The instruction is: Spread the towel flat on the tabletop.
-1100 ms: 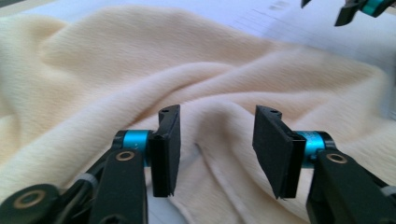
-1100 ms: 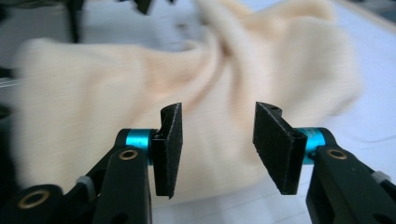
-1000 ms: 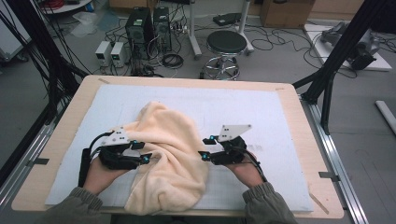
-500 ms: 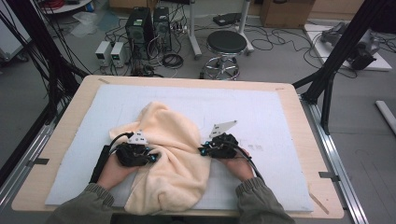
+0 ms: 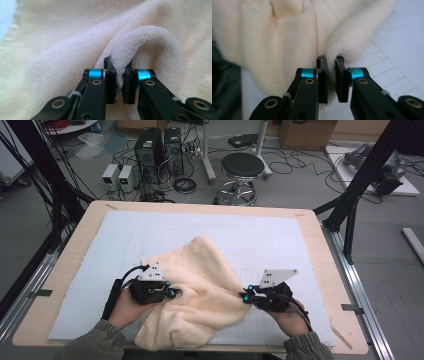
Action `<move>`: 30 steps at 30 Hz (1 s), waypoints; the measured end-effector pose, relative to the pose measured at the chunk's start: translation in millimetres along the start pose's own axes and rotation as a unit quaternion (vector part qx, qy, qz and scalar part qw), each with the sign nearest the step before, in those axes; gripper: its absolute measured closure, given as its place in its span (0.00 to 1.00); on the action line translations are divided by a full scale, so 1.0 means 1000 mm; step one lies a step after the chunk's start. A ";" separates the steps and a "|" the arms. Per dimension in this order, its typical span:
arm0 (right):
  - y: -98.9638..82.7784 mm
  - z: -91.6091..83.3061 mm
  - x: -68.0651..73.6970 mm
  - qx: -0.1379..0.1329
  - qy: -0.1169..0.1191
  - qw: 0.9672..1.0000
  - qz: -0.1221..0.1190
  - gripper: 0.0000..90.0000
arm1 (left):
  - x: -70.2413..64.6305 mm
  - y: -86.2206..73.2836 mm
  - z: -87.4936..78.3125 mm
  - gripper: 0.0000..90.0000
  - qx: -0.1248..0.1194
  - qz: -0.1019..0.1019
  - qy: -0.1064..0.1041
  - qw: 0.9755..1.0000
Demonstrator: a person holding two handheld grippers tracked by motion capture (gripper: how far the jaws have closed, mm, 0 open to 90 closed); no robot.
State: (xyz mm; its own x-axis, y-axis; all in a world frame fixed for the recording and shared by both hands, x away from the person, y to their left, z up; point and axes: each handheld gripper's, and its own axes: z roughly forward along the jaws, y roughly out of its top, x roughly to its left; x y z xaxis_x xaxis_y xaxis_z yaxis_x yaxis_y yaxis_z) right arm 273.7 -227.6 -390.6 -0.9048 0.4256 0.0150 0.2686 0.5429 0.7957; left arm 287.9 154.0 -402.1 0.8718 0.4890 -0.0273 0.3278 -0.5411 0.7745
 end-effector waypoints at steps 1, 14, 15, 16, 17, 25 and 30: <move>-0.001 -0.002 0.004 -0.002 0.005 1.000 -0.003 0.92 | -0.003 -0.001 -0.005 0.92 0.000 0.006 0.000 1.000; 0.008 0.018 0.028 -0.025 0.081 0.996 -0.007 0.70 | -0.002 -0.036 -0.056 0.88 -0.003 -0.011 0.023 1.000; 0.010 0.015 0.025 -0.031 0.077 0.997 -0.004 0.68 | -0.002 -0.035 -0.059 0.85 -0.010 -0.011 0.025 1.000; 0.011 0.013 0.021 -0.037 0.071 0.997 -0.005 0.66 | -0.001 -0.032 -0.062 0.83 -0.016 -0.010 0.026 0.999; 0.012 0.011 0.018 -0.040 0.069 0.997 0.000 0.65 | 0.000 -0.030 -0.065 0.81 -0.025 -0.013 0.027 0.999; 0.019 0.000 -0.007 -0.074 0.028 0.997 0.016 0.62 | 0.018 -0.010 -0.053 0.71 -0.059 -0.036 0.043 0.997; 0.019 0.026 -0.029 -0.032 -0.007 0.999 0.020 0.61 | 0.029 -0.004 -0.020 0.64 -0.047 -0.057 0.041 0.996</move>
State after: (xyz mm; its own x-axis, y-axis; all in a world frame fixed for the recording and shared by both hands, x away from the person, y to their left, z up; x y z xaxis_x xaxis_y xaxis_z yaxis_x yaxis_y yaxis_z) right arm 313.5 -210.3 -391.6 -0.8893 0.4555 0.0393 0.2821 0.4790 0.8312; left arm 304.5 184.1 -393.0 0.7967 0.6003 -0.0692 0.3840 -0.4146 0.8250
